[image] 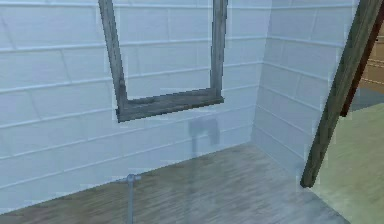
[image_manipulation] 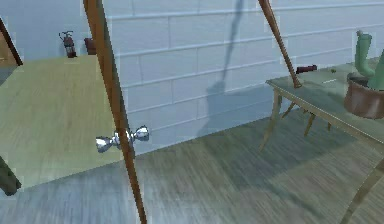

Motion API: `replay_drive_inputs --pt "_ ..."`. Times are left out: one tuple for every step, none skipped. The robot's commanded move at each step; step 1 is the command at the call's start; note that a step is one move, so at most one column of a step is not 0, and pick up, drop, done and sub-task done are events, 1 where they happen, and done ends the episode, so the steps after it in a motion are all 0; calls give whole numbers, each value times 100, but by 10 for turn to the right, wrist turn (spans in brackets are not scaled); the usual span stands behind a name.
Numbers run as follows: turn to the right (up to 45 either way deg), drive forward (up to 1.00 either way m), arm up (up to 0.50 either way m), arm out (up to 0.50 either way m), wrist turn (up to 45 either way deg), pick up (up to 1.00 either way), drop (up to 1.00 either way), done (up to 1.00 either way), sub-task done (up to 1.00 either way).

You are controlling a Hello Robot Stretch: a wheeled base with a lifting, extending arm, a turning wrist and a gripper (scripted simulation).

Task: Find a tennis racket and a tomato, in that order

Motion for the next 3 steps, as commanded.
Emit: replay_drive_inputs --pt "120 0 0 0 0 0 0 0 0" --pt "0 5 0 0 0 0 0 0 0" --pt "180 0 0 0 0 0 0 0 0"
